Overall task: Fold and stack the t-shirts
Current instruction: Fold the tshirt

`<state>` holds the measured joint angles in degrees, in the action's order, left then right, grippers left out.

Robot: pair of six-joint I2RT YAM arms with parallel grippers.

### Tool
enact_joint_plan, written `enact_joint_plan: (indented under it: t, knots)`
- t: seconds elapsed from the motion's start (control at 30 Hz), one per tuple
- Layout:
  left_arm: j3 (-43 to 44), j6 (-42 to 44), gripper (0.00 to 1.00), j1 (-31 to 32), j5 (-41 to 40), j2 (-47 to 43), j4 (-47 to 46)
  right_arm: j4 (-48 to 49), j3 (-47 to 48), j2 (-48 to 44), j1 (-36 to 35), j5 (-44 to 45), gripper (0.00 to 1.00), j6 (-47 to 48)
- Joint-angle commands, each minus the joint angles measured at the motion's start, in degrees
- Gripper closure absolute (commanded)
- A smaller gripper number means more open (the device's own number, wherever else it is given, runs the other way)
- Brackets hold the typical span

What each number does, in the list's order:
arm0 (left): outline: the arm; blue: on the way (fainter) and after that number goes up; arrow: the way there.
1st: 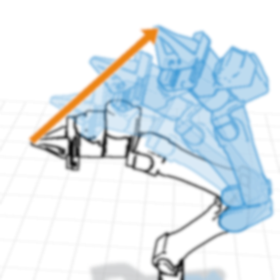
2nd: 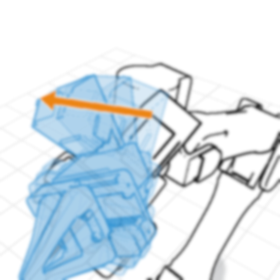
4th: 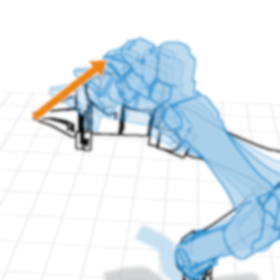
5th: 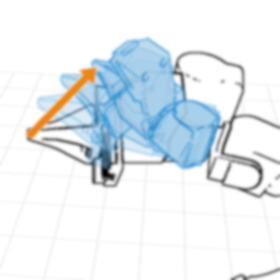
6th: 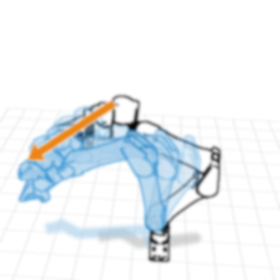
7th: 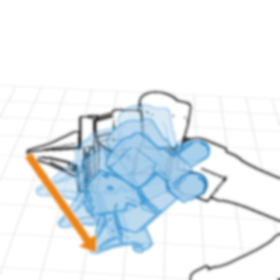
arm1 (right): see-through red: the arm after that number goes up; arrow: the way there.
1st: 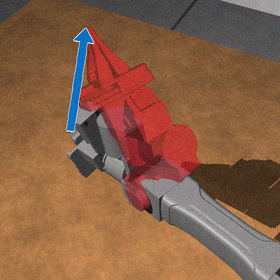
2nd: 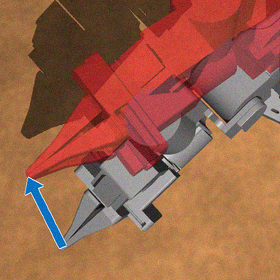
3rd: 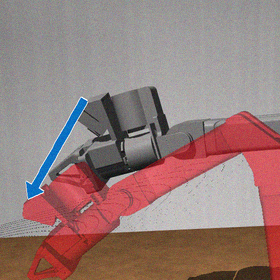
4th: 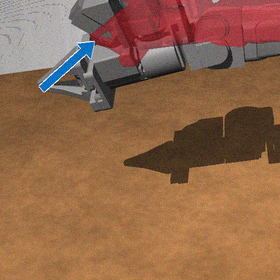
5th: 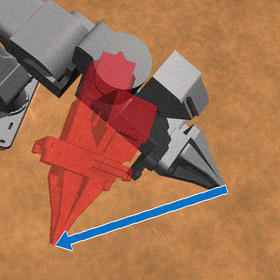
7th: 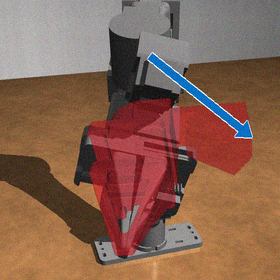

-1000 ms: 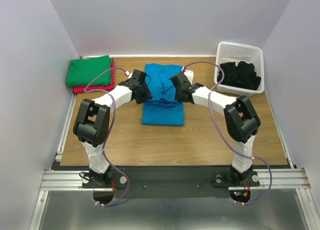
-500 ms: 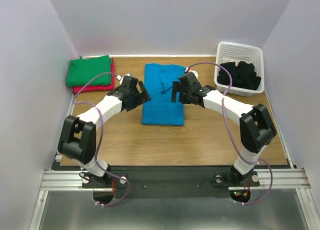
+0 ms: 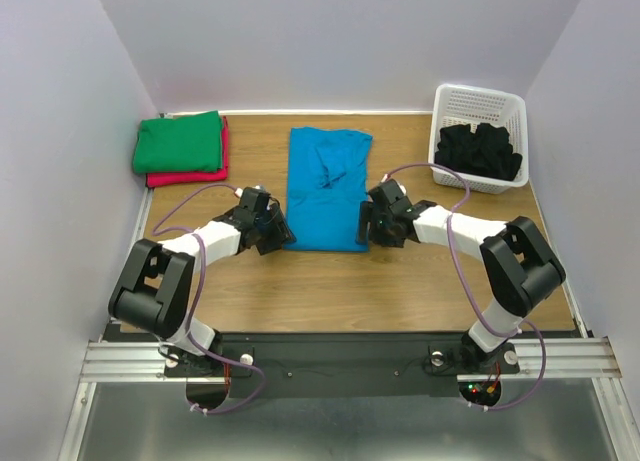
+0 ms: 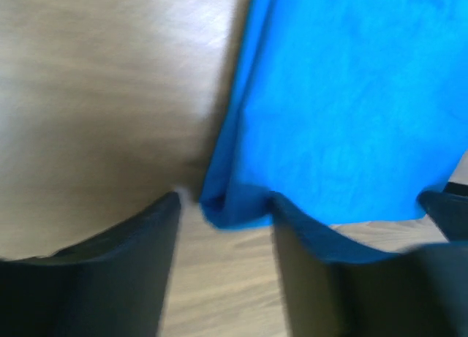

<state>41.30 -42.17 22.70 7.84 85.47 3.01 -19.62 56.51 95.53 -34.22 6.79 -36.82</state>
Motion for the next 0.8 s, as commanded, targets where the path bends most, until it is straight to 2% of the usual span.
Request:
enact_joint_plan:
  t: [0.0, 0.07, 0.1, 0.13, 0.17, 0.2, 0.27, 0.33, 0.37, 0.43, 0.53, 0.77]
  knots:
    - [-0.1, 0.2, 0.45, -0.1, 3.9, 3.5, -5.8, 5.8, -1.9, -1.5, -0.2, -4.8, 0.28, -3.6]
    - [-0.4, 0.2, 0.54, 0.0, 4.9, 4.7, -6.5, 6.4, -3.4, -1.7, -0.1, -5.3, 0.37, -4.3]
    - [-0.6, 0.2, 0.65, 0.0, 5.0, 5.0, -6.8, 6.8, -3.8, -2.1, -0.1, -5.6, 0.39, -4.6]
    - [-0.9, 0.2, 0.70, 0.1, 5.1, 5.2, -7.0, 7.1, -4.7, -2.4, -0.1, -6.5, 0.45, -4.9]
    - [-1.2, 0.2, 0.77, 0.1, 5.3, 5.5, -7.0, 7.7, -5.3, -2.5, -0.1, -6.5, 0.47, -5.3]
    - [-2.0, 0.2, 0.91, 0.1, 6.0, 5.6, -7.4, 8.9, -5.7, -2.8, -0.2, -9.0, 0.48, -5.4]
    - [-2.9, -0.1, 1.00, 0.2, 6.1, 5.2, -8.0, 10.2, -6.8, -2.6, -0.1, -10.1, 0.58, -4.9]
    - [-3.8, -0.4, 1.00, 0.2, 6.1, 5.0, -8.2, 10.7, -7.1, -2.1, -0.1, -10.9, 0.65, -5.4]
    - [-3.9, -0.4, 1.00, 0.3, 6.1, 4.6, -8.3, 10.9, -7.3, -2.1, -0.1, -11.8, 0.74, -5.5]
    - [-4.7, -0.7, 1.00, 0.6, 6.1, 4.0, -8.3, 12.4, -8.5, -2.5, -0.1, -14.2, 0.80, -5.7]
    - [-6.8, -1.0, 1.00, 1.2, 6.8, 2.0, -8.2, 13.1, -11.2, -5.1, -0.3, -15.9, 0.99, -6.3]
    - [-16.9, -5.1, 1.00, 6.2, 5.5, -13.6, -5.0, 12.8, -22.9, -18.9, -1.1, -22.2, 0.99, -5.5]
